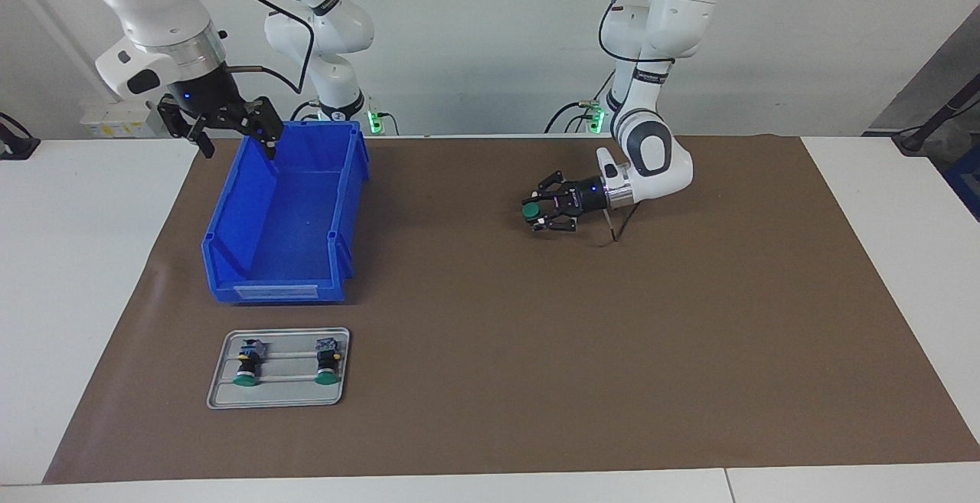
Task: Place and press button with both arms
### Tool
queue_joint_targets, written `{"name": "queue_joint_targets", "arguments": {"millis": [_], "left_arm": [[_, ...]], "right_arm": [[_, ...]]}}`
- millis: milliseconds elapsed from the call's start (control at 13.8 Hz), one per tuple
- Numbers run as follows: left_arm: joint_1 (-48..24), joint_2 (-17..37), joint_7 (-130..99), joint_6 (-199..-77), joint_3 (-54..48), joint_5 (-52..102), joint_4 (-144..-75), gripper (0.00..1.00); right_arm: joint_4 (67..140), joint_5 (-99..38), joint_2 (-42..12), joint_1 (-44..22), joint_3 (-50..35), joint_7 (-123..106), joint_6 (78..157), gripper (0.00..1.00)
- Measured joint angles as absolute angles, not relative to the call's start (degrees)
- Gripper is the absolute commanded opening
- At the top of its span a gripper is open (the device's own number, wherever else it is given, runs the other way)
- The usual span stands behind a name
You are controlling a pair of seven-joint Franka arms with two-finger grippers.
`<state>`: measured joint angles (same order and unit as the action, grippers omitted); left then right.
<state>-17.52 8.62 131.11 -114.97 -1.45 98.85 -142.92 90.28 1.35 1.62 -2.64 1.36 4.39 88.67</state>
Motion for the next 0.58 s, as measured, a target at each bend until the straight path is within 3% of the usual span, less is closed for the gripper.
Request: {"name": "queue_joint_targets", "arguments": {"millis": [578], "left_arm": [[-17.4, 8.61, 133.03, -114.98, -1.11, 98.99, -142.93, 0.3]], "right_arm": [[90.28, 1.35, 1.62, -2.64, 1.36, 4.39, 88.67, 1.0]]}}
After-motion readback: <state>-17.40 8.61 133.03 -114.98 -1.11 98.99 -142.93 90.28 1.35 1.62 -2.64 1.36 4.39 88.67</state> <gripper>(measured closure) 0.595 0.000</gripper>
